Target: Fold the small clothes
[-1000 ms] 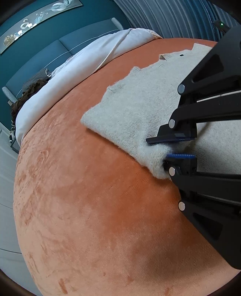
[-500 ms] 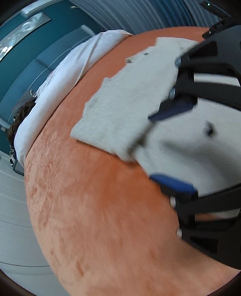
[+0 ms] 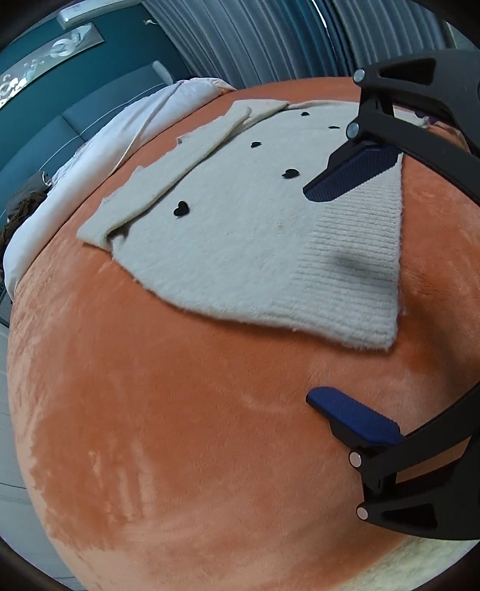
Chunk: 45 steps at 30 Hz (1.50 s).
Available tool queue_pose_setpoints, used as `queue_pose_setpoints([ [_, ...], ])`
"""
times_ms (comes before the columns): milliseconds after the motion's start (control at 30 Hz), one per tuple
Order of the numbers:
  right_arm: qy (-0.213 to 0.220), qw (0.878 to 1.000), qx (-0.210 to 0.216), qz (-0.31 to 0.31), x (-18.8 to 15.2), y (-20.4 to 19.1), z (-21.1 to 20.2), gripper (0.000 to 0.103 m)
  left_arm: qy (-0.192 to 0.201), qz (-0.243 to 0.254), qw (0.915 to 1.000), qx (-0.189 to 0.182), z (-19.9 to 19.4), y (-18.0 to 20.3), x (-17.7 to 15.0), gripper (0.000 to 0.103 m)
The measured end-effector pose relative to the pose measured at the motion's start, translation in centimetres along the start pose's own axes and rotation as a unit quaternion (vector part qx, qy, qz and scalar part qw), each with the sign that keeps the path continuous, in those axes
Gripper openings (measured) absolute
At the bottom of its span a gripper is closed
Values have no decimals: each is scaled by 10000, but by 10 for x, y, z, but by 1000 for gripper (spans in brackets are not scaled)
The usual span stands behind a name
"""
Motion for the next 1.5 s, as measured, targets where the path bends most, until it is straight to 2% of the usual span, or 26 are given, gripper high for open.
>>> queue_pose_setpoints([
  [133,134,9999,34,-78,7,-19,14,72,73,379,9989,272,8,8,-1,98],
  [233,137,9998,150,59,10,-29,18,72,-24,434,9988,223,10,14,1,98],
  [267,128,9996,226,115,12,-32,19,69,-57,413,9990,168,11,16,2,96],
  [300,107,9995,244,159,14,-33,21,59,-85,379,9992,128,12,18,4,93],
  [333,73,9996,207,182,15,-34,22,51,-143,350,9993,68,14,20,5,77],
  [367,15,9996,195,224,17,-34,24,29,-281,301,9991,-13,16,22,7,56],
  [400,-50,9991,290,308,18,-35,25,15,-424,266,9987,-74,18,23,6,43],
  [433,-68,9983,407,423,20,-36,23,15,-551,203,9982,-145,18,24,7,21],
  [467,30,9977,456,510,23,-37,17,13,-591,166,9979,-198,16,24,8,9],
  [600,400,9977,513,199,29,-48,-16,11,-430,322,9979,-356,-16,29,11,8],
  [833,556,9963,511,-413,7,-52,-70,9,-463,513,9967,-430,-69,20,-13,4],
  [933,319,9955,424,-790,-21,-49,-89,9,-613,612,9955,-387,-89,11,-37,4],
  [1100,-425,9867,257,-1551,-91,-42,-121,9,-1123,1085,9874,-240,-123,-2,-95,3],
  [1200,-971,9773,182,-1874,-136,-32,-143,9,-1502,1168,9813,-291,-150,-9,-130,3],
  [1300,-1352,9711,196,-1955,-168,-21,-167,9,-1753,1033,9783,-381,-175,-13,-149,3],
  [1367,-1365,9732,226,-1836,-167,-20,-181,9,-1650,1059,9799,-360,-187,-6,-138,3],
  [1400,-1234,9762,304,-1758,-155,-24,-188,9,-1488,1101,9819,-406,-193,2,-124,3],
  [1500,-520,9829,593,-1662,-93,-46,-200,9,-785,1387,9848,-694,-201,42,-58,3],
])
Point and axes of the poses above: each gripper's, at about its wrist camera, not at the fingertips, and z roughly the way its jaws point, y to its right, x to its top, the point moved 8 cm from there along z, roughly the way its jaws point
